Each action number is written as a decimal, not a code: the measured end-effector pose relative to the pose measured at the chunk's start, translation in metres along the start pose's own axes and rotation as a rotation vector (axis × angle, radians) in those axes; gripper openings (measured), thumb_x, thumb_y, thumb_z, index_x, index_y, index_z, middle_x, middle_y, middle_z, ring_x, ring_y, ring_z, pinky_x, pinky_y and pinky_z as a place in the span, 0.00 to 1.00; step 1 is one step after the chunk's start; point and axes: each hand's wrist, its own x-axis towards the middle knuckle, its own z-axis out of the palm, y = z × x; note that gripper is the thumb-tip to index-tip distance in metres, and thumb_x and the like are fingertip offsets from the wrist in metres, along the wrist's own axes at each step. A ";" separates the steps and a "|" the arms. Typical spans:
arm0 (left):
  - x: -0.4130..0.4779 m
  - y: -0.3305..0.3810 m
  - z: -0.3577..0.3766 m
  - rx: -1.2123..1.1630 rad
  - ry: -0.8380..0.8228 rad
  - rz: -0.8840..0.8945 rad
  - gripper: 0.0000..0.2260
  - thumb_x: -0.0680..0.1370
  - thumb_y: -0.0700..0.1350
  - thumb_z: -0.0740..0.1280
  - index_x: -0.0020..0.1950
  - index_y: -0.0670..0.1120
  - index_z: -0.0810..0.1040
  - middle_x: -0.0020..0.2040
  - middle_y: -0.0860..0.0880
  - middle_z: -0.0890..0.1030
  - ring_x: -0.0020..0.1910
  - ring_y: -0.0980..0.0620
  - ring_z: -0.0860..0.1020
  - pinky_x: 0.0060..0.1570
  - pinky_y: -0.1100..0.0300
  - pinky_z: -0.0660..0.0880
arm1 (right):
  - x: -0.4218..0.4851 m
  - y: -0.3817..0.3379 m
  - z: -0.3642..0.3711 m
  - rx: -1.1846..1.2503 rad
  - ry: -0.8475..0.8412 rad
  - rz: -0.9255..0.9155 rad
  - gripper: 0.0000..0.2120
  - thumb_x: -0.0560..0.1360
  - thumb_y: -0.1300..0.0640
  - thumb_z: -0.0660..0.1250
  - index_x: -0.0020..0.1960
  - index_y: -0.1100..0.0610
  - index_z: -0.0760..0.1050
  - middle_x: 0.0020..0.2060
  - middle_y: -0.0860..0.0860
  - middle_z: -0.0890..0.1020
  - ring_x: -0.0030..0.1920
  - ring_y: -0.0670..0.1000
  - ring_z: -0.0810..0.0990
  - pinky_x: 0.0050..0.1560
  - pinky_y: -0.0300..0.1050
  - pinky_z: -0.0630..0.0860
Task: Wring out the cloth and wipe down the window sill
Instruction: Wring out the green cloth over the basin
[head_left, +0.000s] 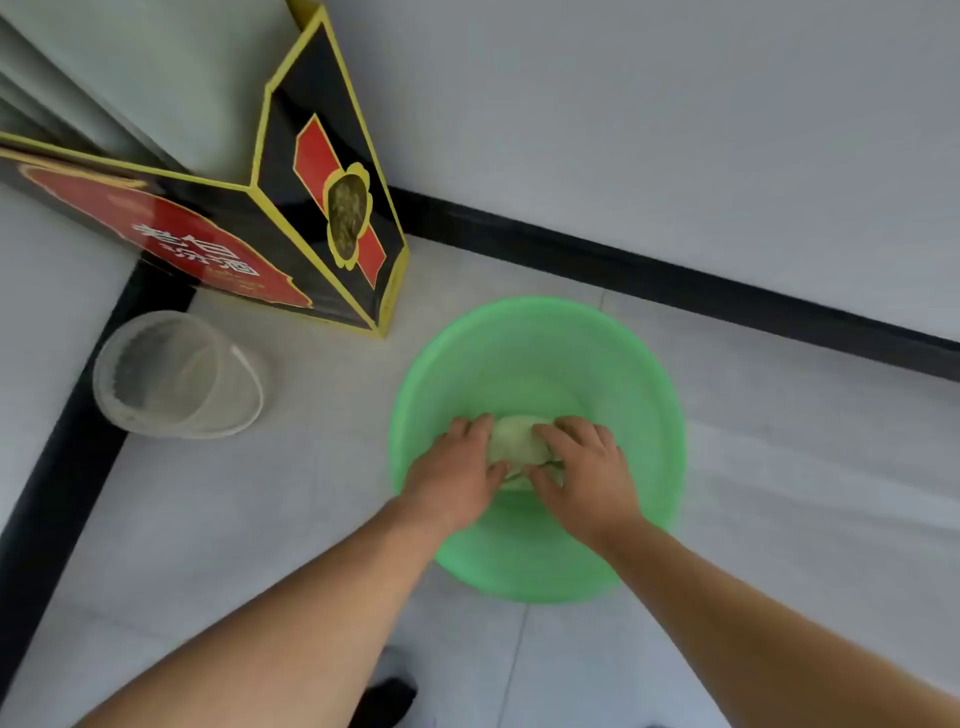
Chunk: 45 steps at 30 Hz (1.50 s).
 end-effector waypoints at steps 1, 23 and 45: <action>0.002 0.000 0.003 -0.008 -0.004 -0.007 0.29 0.80 0.56 0.64 0.77 0.50 0.58 0.70 0.45 0.68 0.66 0.42 0.72 0.63 0.47 0.72 | 0.002 0.001 0.001 -0.024 -0.014 -0.003 0.25 0.70 0.41 0.64 0.64 0.50 0.77 0.58 0.54 0.79 0.57 0.61 0.76 0.55 0.56 0.75; -0.005 0.024 0.011 -1.180 0.036 -0.297 0.12 0.77 0.39 0.71 0.57 0.46 0.72 0.56 0.41 0.80 0.54 0.41 0.81 0.49 0.46 0.81 | 0.023 0.002 -0.048 0.538 -0.353 0.097 0.17 0.71 0.59 0.74 0.56 0.47 0.76 0.46 0.44 0.82 0.47 0.47 0.81 0.45 0.34 0.75; 0.006 0.053 0.011 -0.979 0.451 -0.192 0.14 0.82 0.59 0.59 0.48 0.48 0.73 0.43 0.51 0.81 0.43 0.51 0.80 0.40 0.57 0.76 | 0.048 -0.030 -0.036 1.176 -0.167 0.590 0.12 0.75 0.46 0.69 0.44 0.55 0.78 0.37 0.54 0.82 0.37 0.53 0.82 0.35 0.46 0.80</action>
